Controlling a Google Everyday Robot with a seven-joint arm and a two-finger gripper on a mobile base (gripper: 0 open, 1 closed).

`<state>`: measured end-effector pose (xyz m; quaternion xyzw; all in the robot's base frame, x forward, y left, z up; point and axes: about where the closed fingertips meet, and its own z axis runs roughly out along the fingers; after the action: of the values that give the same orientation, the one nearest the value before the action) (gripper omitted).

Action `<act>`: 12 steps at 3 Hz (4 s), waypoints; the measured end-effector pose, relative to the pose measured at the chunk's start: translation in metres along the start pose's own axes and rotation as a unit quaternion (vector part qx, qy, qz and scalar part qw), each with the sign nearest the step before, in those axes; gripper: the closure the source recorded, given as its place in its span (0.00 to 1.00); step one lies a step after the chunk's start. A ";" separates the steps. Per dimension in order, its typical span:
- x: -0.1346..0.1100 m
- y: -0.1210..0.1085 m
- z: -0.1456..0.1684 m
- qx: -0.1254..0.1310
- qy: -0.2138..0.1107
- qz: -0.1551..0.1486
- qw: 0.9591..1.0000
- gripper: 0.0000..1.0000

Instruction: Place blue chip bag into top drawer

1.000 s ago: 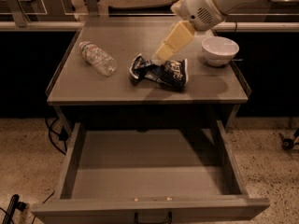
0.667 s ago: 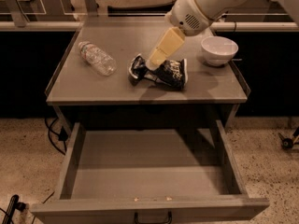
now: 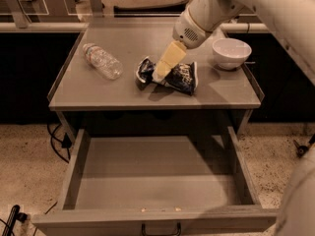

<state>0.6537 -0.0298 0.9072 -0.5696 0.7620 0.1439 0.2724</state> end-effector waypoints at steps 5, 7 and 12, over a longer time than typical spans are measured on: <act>0.037 -0.015 0.073 -0.048 0.033 0.064 0.996 0.50; 0.037 -0.015 0.073 -0.048 0.033 0.064 0.996 0.97; 0.097 0.051 -0.024 -0.010 0.008 0.109 0.994 1.00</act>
Offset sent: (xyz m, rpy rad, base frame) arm 0.0377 0.0037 -0.0834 -0.0025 0.1880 -0.0638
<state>0.5799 -0.1027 0.8658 -0.4865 0.8203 0.1761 0.2436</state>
